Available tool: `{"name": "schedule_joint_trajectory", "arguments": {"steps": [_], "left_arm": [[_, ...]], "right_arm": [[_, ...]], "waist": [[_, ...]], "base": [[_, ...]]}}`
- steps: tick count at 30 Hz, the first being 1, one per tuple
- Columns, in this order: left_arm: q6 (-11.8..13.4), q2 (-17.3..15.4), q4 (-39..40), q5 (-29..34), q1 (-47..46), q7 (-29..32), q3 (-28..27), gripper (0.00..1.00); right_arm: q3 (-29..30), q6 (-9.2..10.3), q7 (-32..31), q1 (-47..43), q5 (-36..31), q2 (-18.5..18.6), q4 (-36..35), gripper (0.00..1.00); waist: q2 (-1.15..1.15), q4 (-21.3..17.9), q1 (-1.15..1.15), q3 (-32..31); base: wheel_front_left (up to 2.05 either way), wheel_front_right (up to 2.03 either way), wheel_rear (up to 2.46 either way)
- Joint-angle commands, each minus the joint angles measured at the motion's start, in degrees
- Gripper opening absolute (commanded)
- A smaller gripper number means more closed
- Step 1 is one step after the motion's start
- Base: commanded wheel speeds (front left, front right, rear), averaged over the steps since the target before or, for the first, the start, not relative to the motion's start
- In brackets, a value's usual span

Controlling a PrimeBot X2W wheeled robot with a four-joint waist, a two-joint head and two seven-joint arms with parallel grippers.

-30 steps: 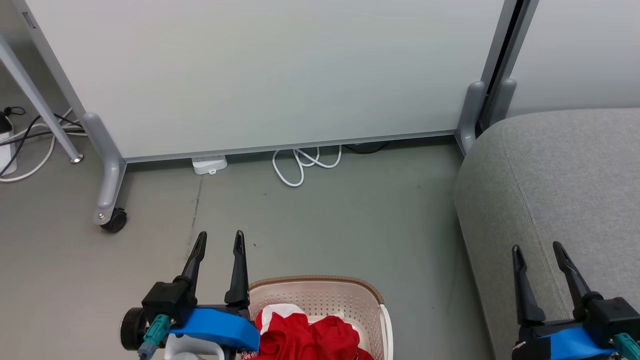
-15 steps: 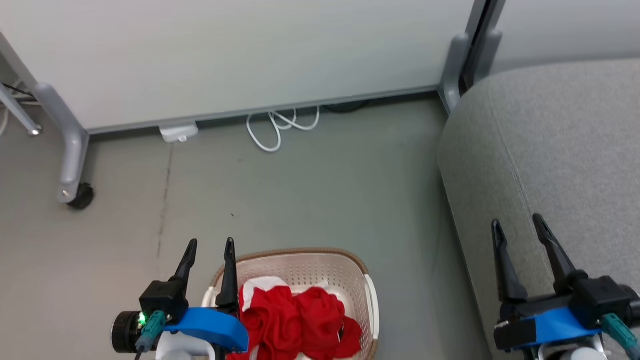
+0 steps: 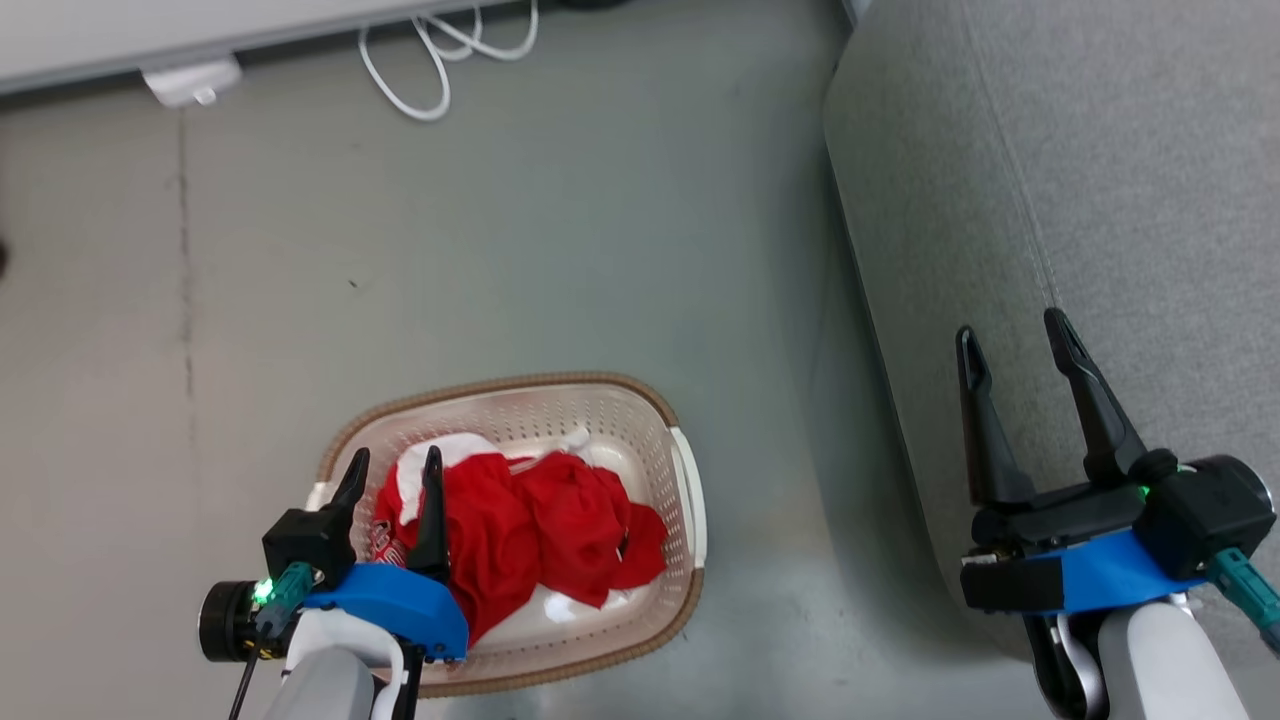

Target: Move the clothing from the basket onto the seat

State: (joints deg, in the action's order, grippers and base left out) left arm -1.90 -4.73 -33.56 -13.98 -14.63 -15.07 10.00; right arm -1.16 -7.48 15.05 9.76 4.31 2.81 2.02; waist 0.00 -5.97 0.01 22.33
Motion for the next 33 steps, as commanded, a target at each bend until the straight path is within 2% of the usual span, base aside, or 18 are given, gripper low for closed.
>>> {"name": "schedule_joint_trajectory", "arguments": {"steps": [1, 9, 17, 33], "left_arm": [[-0.22, -0.24, -1.72, 0.37, -2.33, -0.17, 0.08, 1.0], [0.37, -0.48, -9.63, 1.3, -7.0, -0.13, 0.82, 1.0], [0.93, -0.75, -17.41, 0.83, -10.83, 2.41, 1.16, 1.0], [2.93, -3.28, -24.09, -0.67, -15.8, 3.65, 0.06, 1.0]], "right_arm": [[-0.31, -0.03, 0.2, 1.83, 0.28, 0.15, -0.57, 1.0], [-2.36, -0.03, 0.2, 5.63, 1.35, 0.14, -1.04, 1.0], [-2.94, -0.03, 0.2, 6.75, 3.98, 0.14, -1.36, 1.0], [-4.84, -0.03, 0.2, 8.84, 7.65, 0.13, -2.31, 1.0]], "waist": [[0.0, -2.26, -0.01, 5.13], [0.0, -3.62, -0.01, 10.78], [0.0, -4.37, -0.01, 15.03], [0.0, -8.48, -0.01, 21.95]], "base": [[0.0, 0.0, 0.0], [0.0, 0.0, 0.0], [0.0, 0.0, 0.0], [0.0, 0.0, 0.0]]}}
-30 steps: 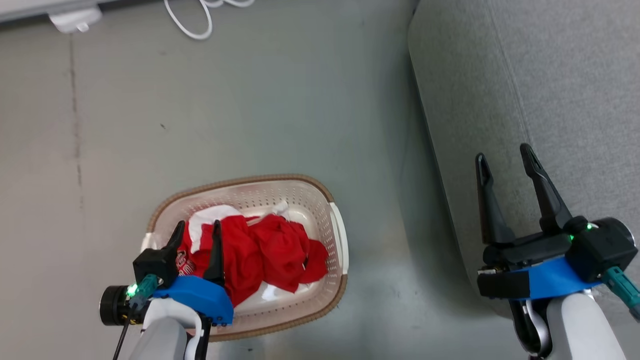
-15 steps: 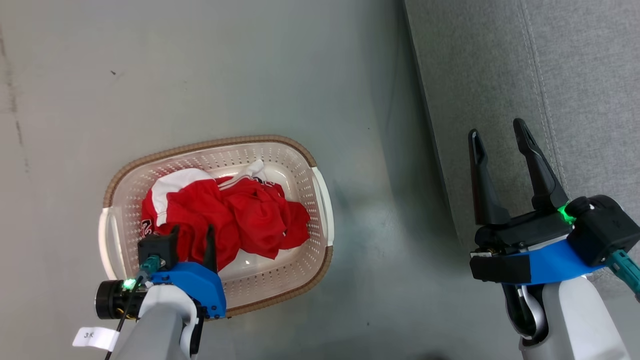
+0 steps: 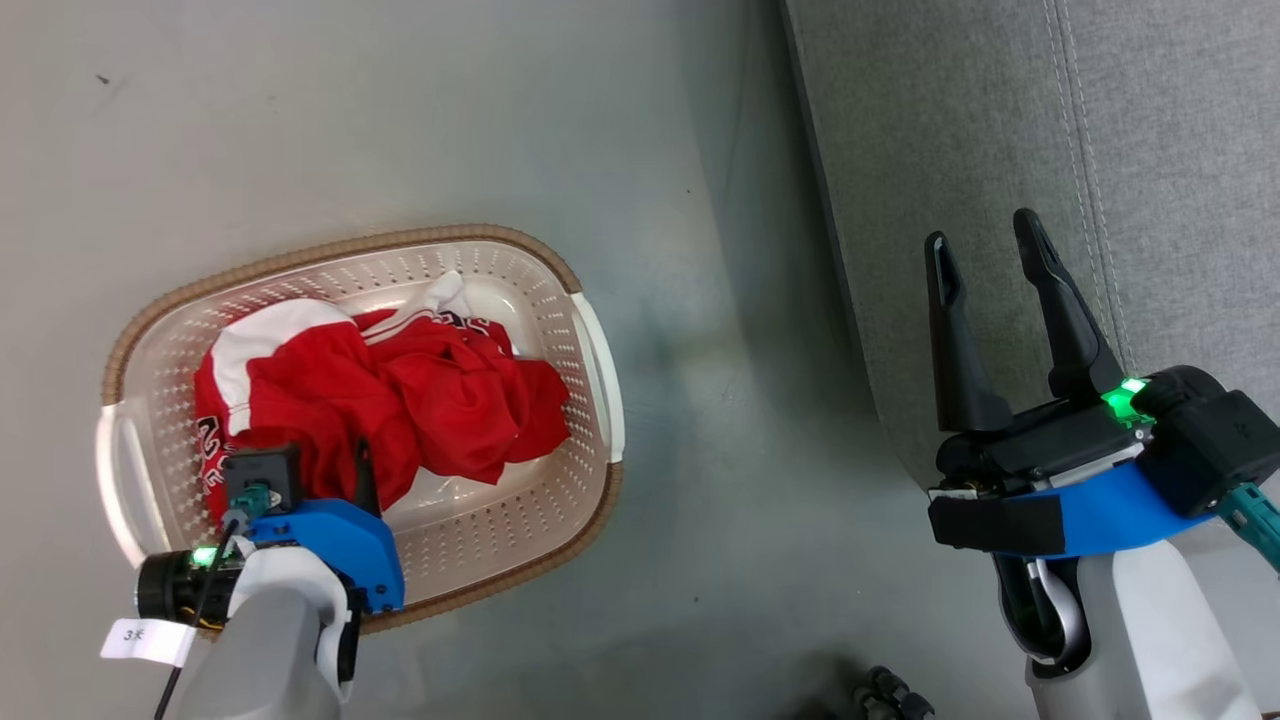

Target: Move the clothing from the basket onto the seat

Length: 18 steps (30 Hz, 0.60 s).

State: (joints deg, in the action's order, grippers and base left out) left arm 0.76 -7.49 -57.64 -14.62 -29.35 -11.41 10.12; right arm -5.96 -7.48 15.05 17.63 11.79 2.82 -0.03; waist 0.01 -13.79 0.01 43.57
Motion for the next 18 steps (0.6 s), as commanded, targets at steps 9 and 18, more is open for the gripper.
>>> {"name": "schedule_joint_trajectory", "arguments": {"steps": [9, 18], "left_arm": [[0.78, -2.47, -1.77, -0.47, -3.64, 0.71, -0.06, 1.0], [1.15, -2.68, -3.41, -1.3, -5.81, 1.26, 0.16, 1.0]], "right_arm": [[-0.46, -0.03, 0.2, 1.44, 1.51, 0.12, -0.67, 1.0], [-1.02, -0.03, 0.2, 1.71, 2.13, 0.12, -0.92, 1.0]], "waist": [[-0.01, -2.41, -0.01, 3.49], [-0.01, -3.03, -0.01, 4.55]], "base": [[0.0, 0.0, 0.0], [0.0, 0.0, 0.0]]}}
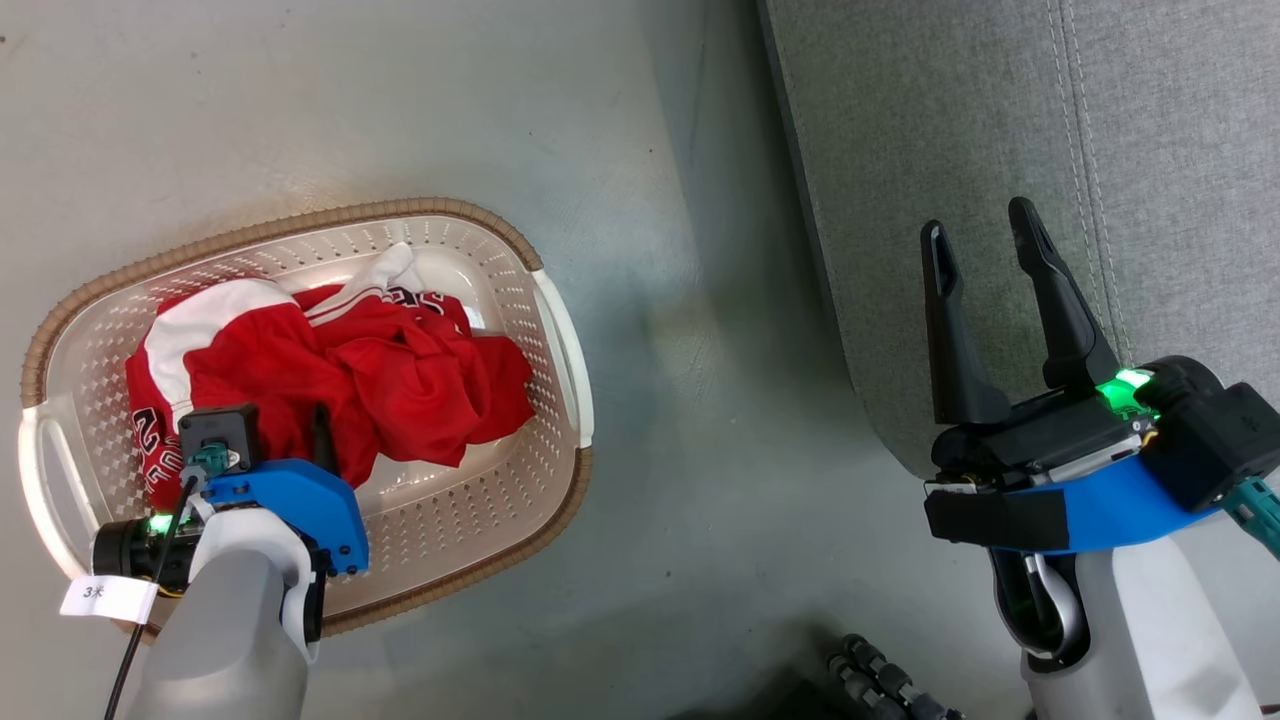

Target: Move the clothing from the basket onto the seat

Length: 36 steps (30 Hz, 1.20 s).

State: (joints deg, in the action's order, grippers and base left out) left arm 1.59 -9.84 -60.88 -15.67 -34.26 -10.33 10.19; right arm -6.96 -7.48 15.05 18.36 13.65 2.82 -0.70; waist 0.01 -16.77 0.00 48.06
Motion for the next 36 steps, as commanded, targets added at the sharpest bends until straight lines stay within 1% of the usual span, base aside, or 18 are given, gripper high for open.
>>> {"name": "schedule_joint_trajectory", "arguments": {"steps": [1, 8, 9, 11, 12, 13, 29, 36], "left_arm": [[0.31, -0.35, -0.39, -0.37, -1.07, 0.17, 0.09, 1.0], [0.23, -0.6, -1.73, 0.01, -1.83, 0.55, 1.11, 1.0], [0.18, -0.62, -1.95, 0.01, -1.88, 0.69, 1.24, 0.92], [0.08, -0.63, -2.32, -0.05, -2.2, 0.82, 1.48, 0.43], [0.05, -0.63, -2.44, -0.06, -2.39, 0.8, 1.61, 0.16], [0.01, -0.62, -2.56, -0.06, -2.53, 0.68, 1.73, 0.0], [-0.37, 0.87, -4.7, -1.01, -3.24, -1.14, 2.96, 0.0], [-1.1, 2.44, -6.18, -1.5, -3.34, -1.98, 3.84, 0.0]], "right_arm": [[-0.05, -0.03, 0.2, 0.97, 0.3, 0.12, -0.27, 1.0], [-0.05, -0.03, 0.2, 0.76, 0.67, 0.12, -0.17, 1.0], [-0.01, -0.03, 0.2, 0.71, 0.7, 0.12, -0.14, 1.0], [0.04, -0.03, 0.2, 0.66, 0.71, 0.12, -0.08, 1.0], [0.01, -0.03, 0.2, 0.68, 0.7, 0.12, 0.01, 1.0], [-0.02, -0.03, 0.2, 0.76, 0.7, 0.12, 0.07, 1.0], [0.34, -0.03, 0.2, 0.81, -0.44, 0.12, 0.32, 1.0], [1.04, -0.03, 0.2, 0.56, -2.07, 0.13, 0.83, 1.0]], "waist": [[-0.01, -0.1, 0.0, 0.11], [-0.01, -0.43, 0.0, 0.47], [-0.01, -0.42, 0.0, 0.51], [-0.01, -0.35, 0.0, 0.53], [-0.01, -0.32, 0.0, 0.52], [-0.01, -0.3, 0.0, 0.49], [-0.01, 0.62, 0.0, -0.59], [-0.01, 2.65, 0.0, -3.75]], "base": [[0.0, 0.0, 0.0], [0.0, 0.0, 0.0], [0.0, 0.0, 0.0], [0.0, 0.0, 0.0], [0.0, 0.0, 0.0], [0.0, 0.0, 0.0], [0.0, 0.0, 0.0], [0.0, 0.0, 0.0]]}}
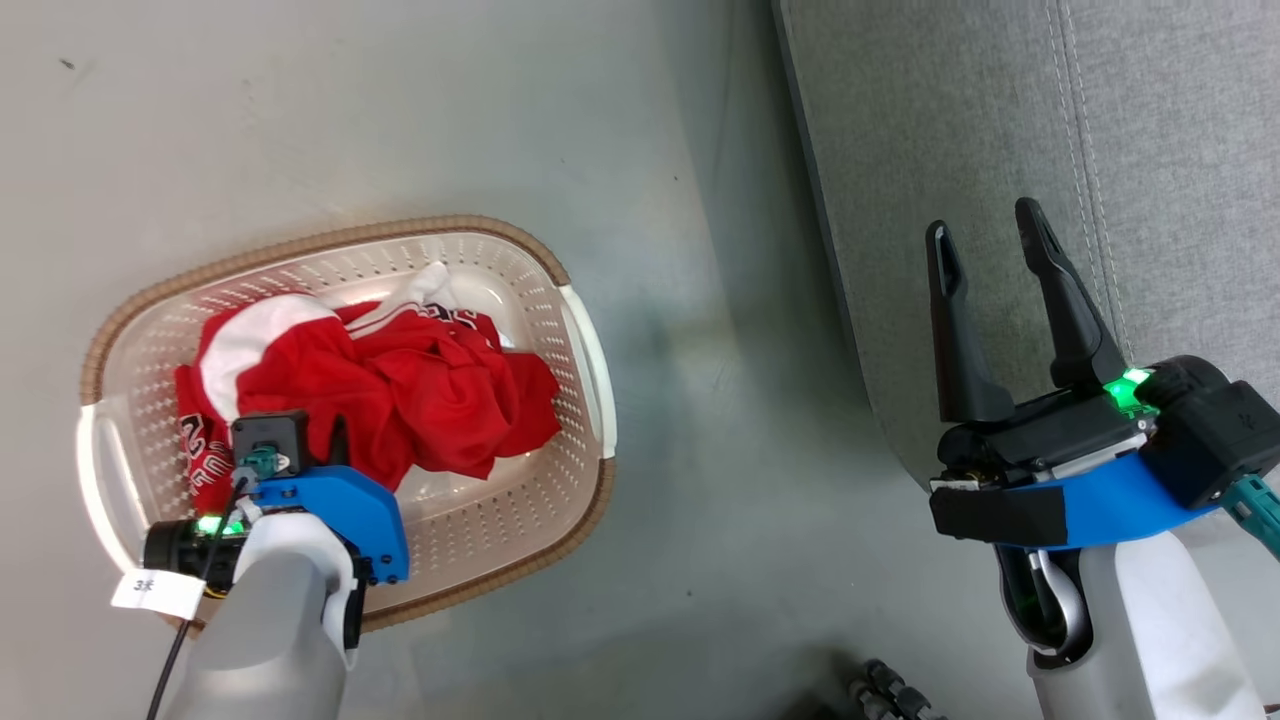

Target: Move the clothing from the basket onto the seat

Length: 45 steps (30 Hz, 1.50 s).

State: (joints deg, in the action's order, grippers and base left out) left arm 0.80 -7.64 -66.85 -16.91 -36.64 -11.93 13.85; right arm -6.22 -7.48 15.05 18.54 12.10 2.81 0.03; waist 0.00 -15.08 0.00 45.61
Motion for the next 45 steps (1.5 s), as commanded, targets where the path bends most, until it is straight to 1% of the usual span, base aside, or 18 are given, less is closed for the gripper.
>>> {"name": "schedule_joint_trajectory", "arguments": {"steps": [1, 9, 10, 12, 13, 26, 33, 37, 45], "left_arm": [[-0.43, 0.51, -0.38, -0.32, -0.99, -0.51, 0.32, 0.0], [-1.8, 2.43, -1.75, -0.09, 0.39, -1.95, 2.14, 0.0], [-1.8, 2.43, -1.75, -0.09, 0.39, -1.95, 2.14, 0.0], [-2.34, 3.26, -2.34, -0.49, 1.66, -2.36, 2.67, 0.0], [-2.34, 3.26, -2.34, -0.49, 1.66, -2.36, 2.67, 0.0], [-4.85, 4.71, -2.81, -1.69, 6.86, -3.15, 6.07, 0.0], [-6.36, 4.78, 1.1, -4.39, 9.31, -3.26, 10.94, 0.0], [-6.52, 4.78, 3.97, -6.32, 10.33, -3.31, 14.28, 0.0], [-6.06, 4.76, 8.49, -10.05, 11.55, -3.31, 20.08, 0.0]], "right_arm": [[0.52, -0.03, 0.2, 0.22, -0.78, 0.14, 0.16, 1.0], [0.88, -0.03, 0.2, -1.71, -3.14, 0.15, 1.38, 1.0], [0.88, -0.03, 0.2, -1.71, -3.14, 0.15, 1.38, 1.0], [1.16, -0.03, 0.2, -2.56, -4.01, 0.15, 1.94, 1.0], [1.16, -0.03, 0.2, -2.56, -4.01, 0.15, 1.94, 1.0], [1.69, -0.03, 0.2, -7.98, -6.67, 0.15, 4.89, 1.0], [1.93, -0.03, 0.2, -10.76, -7.45, 0.16, 5.88, 1.0], [2.1, -0.03, 0.2, -12.72, -7.83, 0.15, 6.41, 1.0], [2.3, -0.03, 0.2, -15.49, -8.58, 0.15, 7.13, 1.0]], "waist": [[0.0, 1.4, 0.0, -1.96], [0.0, 5.1, 0.0, -9.22], [0.0, 5.1, 0.0, -9.22], [0.0, 6.46, 0.0, -12.63], [0.0, 6.46, 0.0, -12.63], [0.0, 10.57, 0.0, -25.8], [0.0, 11.87, 0.0, -31.71], [0.0, 12.65, 0.0, -34.55], [0.0, 13.4, 0.0, -39.33]], "base": [[0.0, 0.0, 0.0], [0.0, 0.0, 0.0], [0.0, 0.0, 0.0], [0.0, 0.0, 0.0], [0.0, 0.0, 0.0], [0.0, 0.0, 0.0], [0.0, 0.0, 0.0], [0.0, 0.0, 0.0], [0.0, 0.0, 0.0]]}}
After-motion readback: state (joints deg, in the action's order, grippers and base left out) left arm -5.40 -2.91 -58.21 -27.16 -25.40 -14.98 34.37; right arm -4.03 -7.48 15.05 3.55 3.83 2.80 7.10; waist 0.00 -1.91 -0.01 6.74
